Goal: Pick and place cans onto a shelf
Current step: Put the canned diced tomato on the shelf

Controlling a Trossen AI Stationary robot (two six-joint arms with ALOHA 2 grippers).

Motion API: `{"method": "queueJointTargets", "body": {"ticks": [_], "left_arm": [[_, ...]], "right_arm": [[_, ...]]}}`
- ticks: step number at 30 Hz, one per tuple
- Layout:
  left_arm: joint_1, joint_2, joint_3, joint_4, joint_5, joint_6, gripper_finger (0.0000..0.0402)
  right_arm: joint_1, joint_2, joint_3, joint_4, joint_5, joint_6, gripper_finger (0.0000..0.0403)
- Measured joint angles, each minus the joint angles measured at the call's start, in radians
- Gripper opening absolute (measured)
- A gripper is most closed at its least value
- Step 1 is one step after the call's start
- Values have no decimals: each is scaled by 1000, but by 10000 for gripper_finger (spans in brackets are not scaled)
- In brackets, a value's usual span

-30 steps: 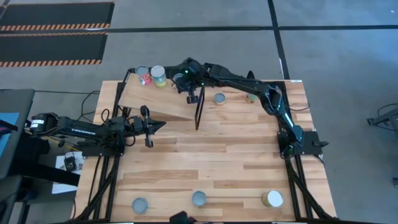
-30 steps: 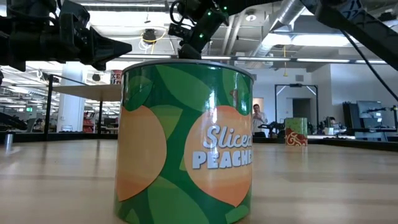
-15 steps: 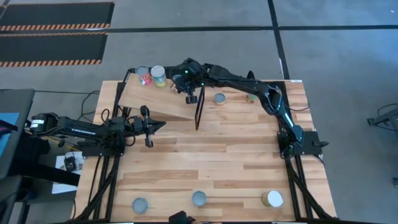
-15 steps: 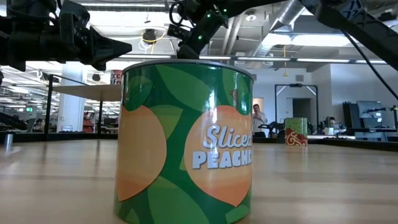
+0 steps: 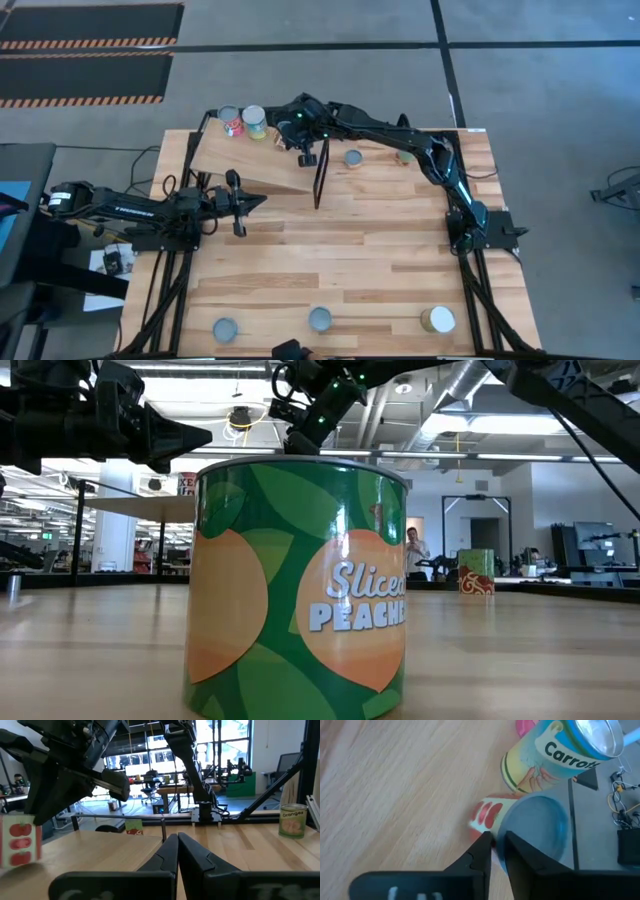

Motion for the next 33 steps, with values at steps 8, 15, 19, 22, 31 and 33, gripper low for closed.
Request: {"method": "queueJointTargets", "body": {"ticks": [8, 15, 19, 22, 31, 33], "left_arm": [[0, 0, 0, 0, 0, -2, 1], [0, 0, 0, 0, 0, -2, 1], [0, 0, 0, 1, 0, -2, 1], [0, 0, 0, 1, 0, 6, 1], [0, 0, 0, 0, -1, 6, 1], [0, 0, 0, 0, -1, 6, 1]], "right_arm": [[0, 0, 0, 2, 0, 18, 119], [9, -18, 0, 39, 42, 12, 131], [14, -67, 2, 17, 49, 15, 101], [11, -66, 2, -41, 42, 34, 58], [-14, -16, -2, -107, -22, 93, 33], [-15, -3, 1, -81, -23, 103, 37]]}}
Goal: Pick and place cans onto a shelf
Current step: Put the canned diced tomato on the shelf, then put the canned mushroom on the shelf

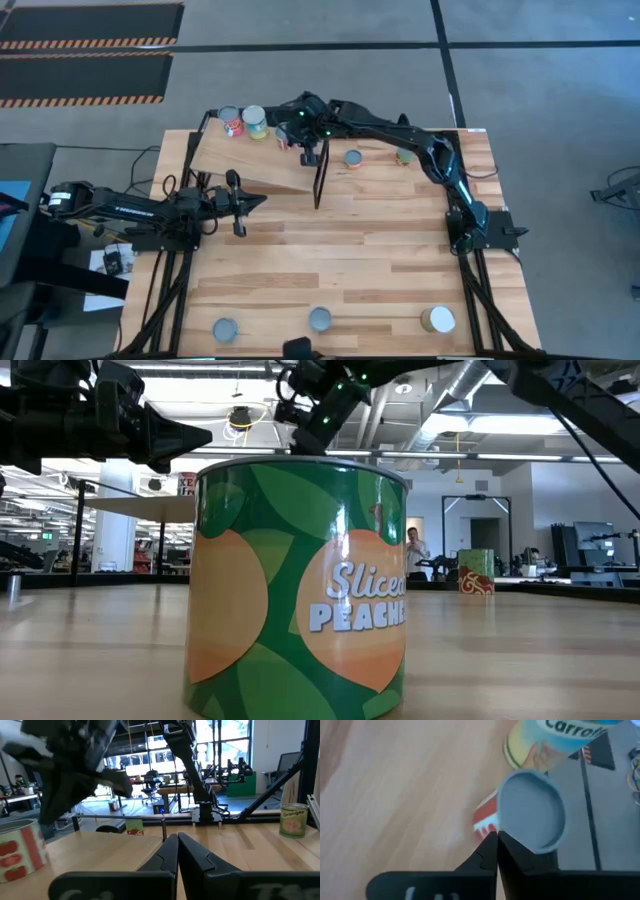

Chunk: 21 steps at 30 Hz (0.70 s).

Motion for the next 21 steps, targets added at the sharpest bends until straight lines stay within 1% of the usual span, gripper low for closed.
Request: {"method": "queueJointTargets", "body": {"ticks": [2, 9, 16, 18, 21], "left_arm": [[0, 0, 0, 0, -1, 0, 1], [0, 0, 0, -2, -7, 3, 1], [0, 0, 0, -2, -7, 4, 1], [0, 0, 0, -3, -6, 4, 1], [0, 0, 0, -5, 0, 4, 1]], "right_arm": [[-10, 5, -3, -24, -2, 9, 36], [-13, 24, -3, 32, -3, 13, 23], [-7, 11, 1, 44, -3, 8, 33], [-5, -4, 28, -11, -1, 6, 32], [-3, -45, 42, -75, 1, -38, 14]]}}
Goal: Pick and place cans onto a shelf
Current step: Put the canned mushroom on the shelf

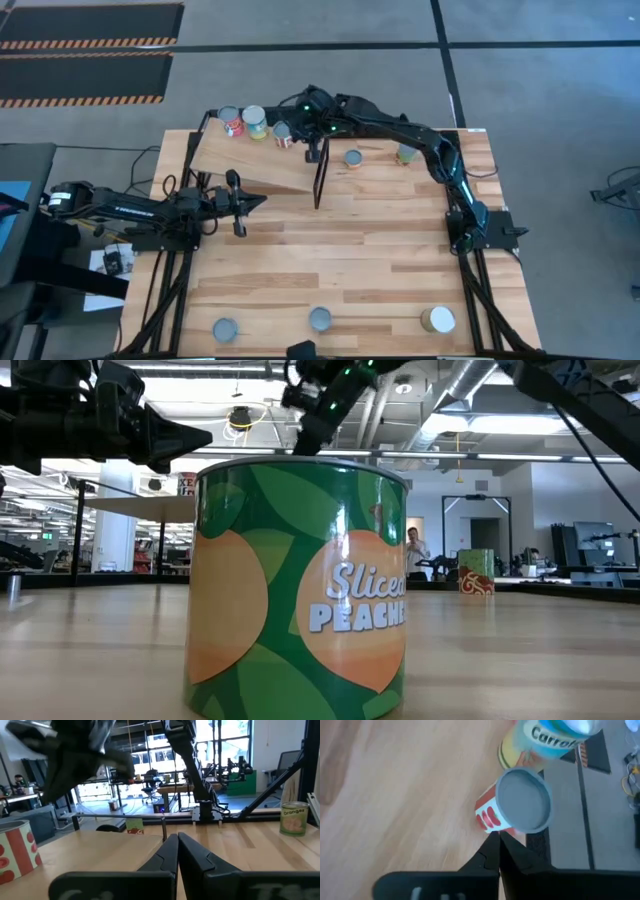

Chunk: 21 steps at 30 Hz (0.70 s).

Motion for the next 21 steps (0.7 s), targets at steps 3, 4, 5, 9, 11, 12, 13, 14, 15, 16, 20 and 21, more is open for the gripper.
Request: {"method": "queueJointTargets", "body": {"ticks": [3, 4, 5, 9, 11, 12, 13, 14, 15, 16, 20, 21], "left_arm": [[0, 0, 0, -2, 0, 0, 1], [0, 0, 0, -5, 0, 0, 1], [0, 0, 0, -5, 0, 0, 1], [0, 0, 0, -12, 0, 0, 1], [0, 0, 0, -13, -1, 0, 1], [0, 0, 0, -14, -1, 0, 1], [0, 0, 0, -14, -1, 0, 1], [0, 0, 0, -13, -2, 1, 1], [0, 0, 0, -14, -2, 3, 1], [0, 0, 0, -15, -2, 6, 1], [0, 0, 0, -17, -4, 8, 1], [0, 0, 0, -16, -5, 8, 1]], "right_arm": [[-1, -45, -2, -41, -1, -6, 8], [-3, -61, -2, -44, -1, -6, 9], [-5, -79, -9, -50, -1, -6, 8], [-19, -165, -96, 8, -11, 23, 5], [-29, -209, -182, 35, -30, 51, 3], [-30, -236, -239, 71, -32, 68, 3], [-30, -269, -304, 99, -31, 81, 3], [-30, -303, -376, 138, -30, 89, 3], [-30, -342, -451, 205, -31, 102, 3], [-30, -385, -525, 275, -32, 119, 3], [-29, -579, -840, 564, -34, 201, 3], [-31, -624, -921, 638, -34, 225, 3]]}}
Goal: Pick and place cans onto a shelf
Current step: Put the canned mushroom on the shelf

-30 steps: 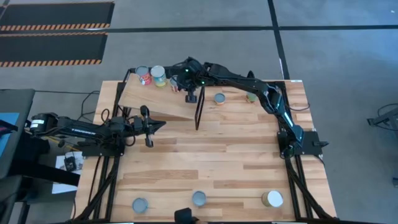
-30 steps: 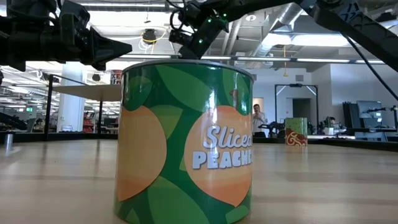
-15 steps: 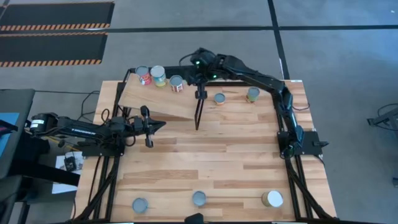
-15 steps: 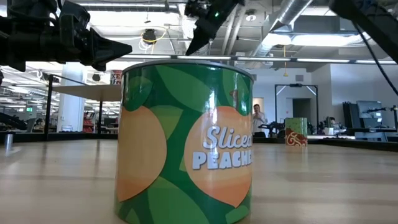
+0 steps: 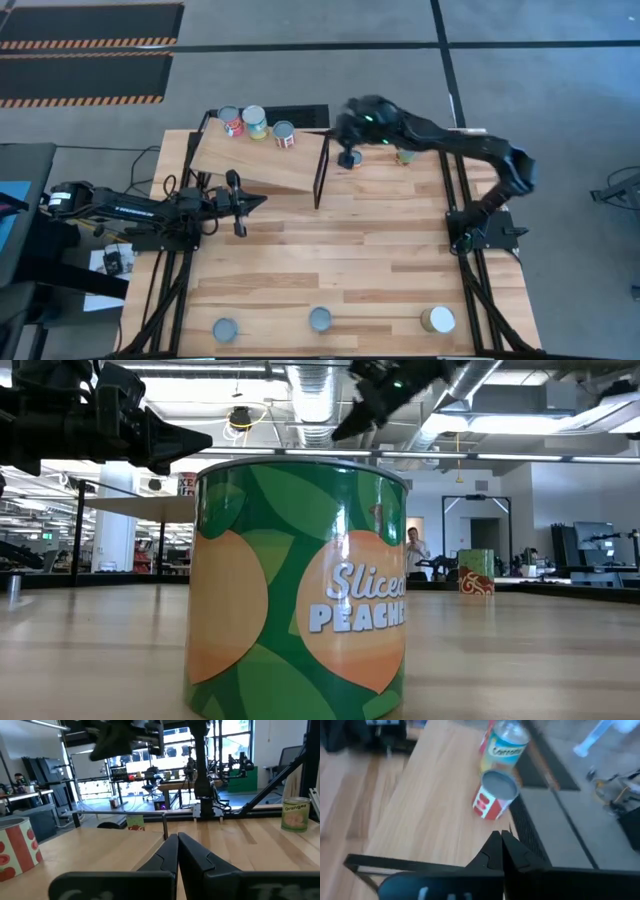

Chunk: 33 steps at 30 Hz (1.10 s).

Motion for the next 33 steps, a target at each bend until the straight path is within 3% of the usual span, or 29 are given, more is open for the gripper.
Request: {"method": "queueJointTargets", "body": {"ticks": [6, 13, 19, 25, 29, 33], "left_arm": [[0, 0, 0, 0, -36, 6, 1], [0, 0, 0, -1, -47, 6, 1], [0, 0, 0, -1, -47, 6, 1], [0, 0, 0, -1, -47, 6, 1], [0, 0, 0, -1, -47, 6, 1], [0, 0, 0, -2, -49, 5, 1]], "right_arm": [[-26, -194, -359, 236, 2, 143, 3], [-60, -223, -572, 328, 5, 236, 13], [-95, -103, -607, 321, 31, 292, 50], [-110, 43, -592, 333, 40, 266, 105], [-112, 97, -557, 334, 120, 221, 148], [-114, 144, -522, 329, 127, 175, 178]]}}
